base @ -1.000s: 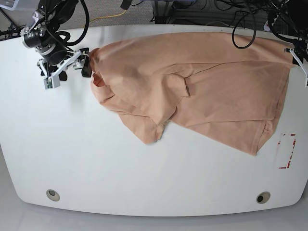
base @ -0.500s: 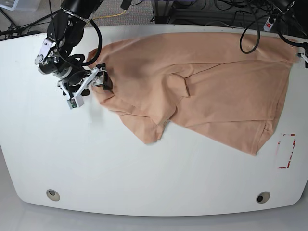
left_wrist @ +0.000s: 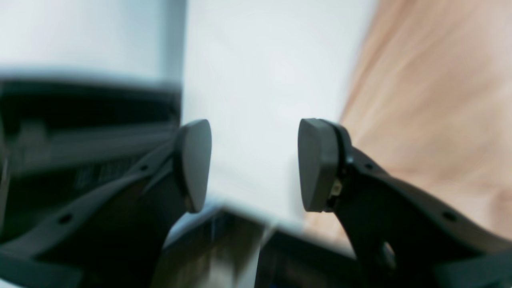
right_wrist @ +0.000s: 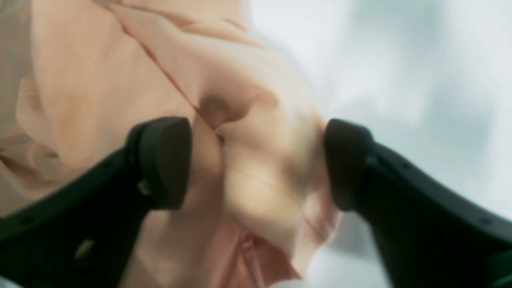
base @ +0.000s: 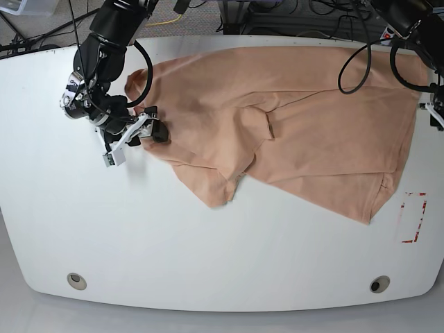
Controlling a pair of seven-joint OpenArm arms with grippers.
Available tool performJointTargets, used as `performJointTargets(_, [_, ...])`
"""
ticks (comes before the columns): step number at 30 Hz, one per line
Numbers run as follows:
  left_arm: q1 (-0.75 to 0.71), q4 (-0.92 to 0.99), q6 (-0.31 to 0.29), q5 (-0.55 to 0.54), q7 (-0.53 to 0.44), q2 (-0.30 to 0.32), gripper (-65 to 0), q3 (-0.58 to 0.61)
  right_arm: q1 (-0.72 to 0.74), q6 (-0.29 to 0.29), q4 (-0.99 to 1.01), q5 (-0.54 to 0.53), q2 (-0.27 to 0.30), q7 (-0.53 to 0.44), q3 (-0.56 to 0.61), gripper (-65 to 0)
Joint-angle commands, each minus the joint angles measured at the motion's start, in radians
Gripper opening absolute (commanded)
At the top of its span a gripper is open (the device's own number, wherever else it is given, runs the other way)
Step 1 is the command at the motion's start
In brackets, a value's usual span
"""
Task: Fold the T-shirt properly
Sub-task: 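Open the left gripper and move it down to the shirt hem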
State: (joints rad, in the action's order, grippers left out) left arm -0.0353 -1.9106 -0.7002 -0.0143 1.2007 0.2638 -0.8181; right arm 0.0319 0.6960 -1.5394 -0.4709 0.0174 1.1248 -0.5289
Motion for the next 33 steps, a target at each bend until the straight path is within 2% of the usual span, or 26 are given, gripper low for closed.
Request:
performJointTargets(1, [0.013,0.026,0.002,0.012,-0.002,0.021,-32.5,0.032,0.015,0.002,0.006,-0.024,0.008,-0.044,0.002,-34.1])
performJointTargets(4, [0.087,0.084,0.002,0.014,-0.003,0.018,-32.5,0.056,0.015,0.002,0.006,-0.024,0.008,-0.064,0.003,-57.9])
performJointTargets(5, [0.108,0.113,0.002,0.014,-0.003,0.018,-32.4,0.061,0.015,0.002,0.006,-0.024,0.008,-0.064,0.005,-63.6])
performJointTargets(6, [0.120,0.135,0.002,0.014,-0.003,0.018,-32.4,0.061,0.018,0.002,0.006,-0.024,0.008,-0.064,0.005,-65.0])
performJointTargets(8, [0.160,0.191,0.002,0.007,-0.003,0.018,-30.3,0.062,0.026,0.002,0.006,-0.022,0.009,-0.064,0.005,-65.0])
performJointTargets(11, [0.236,0.291,0.002,0.004,-0.003,0.019,-21.4,0.062,0.027,0.002,0.006,-0.022,0.029,-0.064,0.005,-65.0])
performJointTargets(14, [0.294,0.362,0.002,0.004,-0.003,0.019,-16.1,0.065,0.027,0.002,0.006,-0.022,0.037,-0.064,0.005,-65.0])
performJointTargets(17, [0.351,0.454,0.002,0.003,-0.008,0.021,-15.7,0.115,0.029,0.002,0.006,-0.022,0.039,-0.064,0.005,-65.0])
performJointTargets(24, [0.397,0.584,0.002,0.003,-0.112,0.016,-15.7,0.173,0.029,0.002,0.006,-0.022,0.039,-0.064,0.005,-65.0])
performJointTargets(29, [0.444,0.708,0.002,0.000,-0.121,0.016,-15.7,0.185,0.029,0.002,0.006,-0.024,0.039,-0.064,0.005,-65.0])
performJointTargets(33, [0.460,0.782,0.002,-0.060,-0.149,0.021,-15.7,0.191,0.029,0.002,0.006,-0.030,0.039,-0.064,0.005,-65.0])
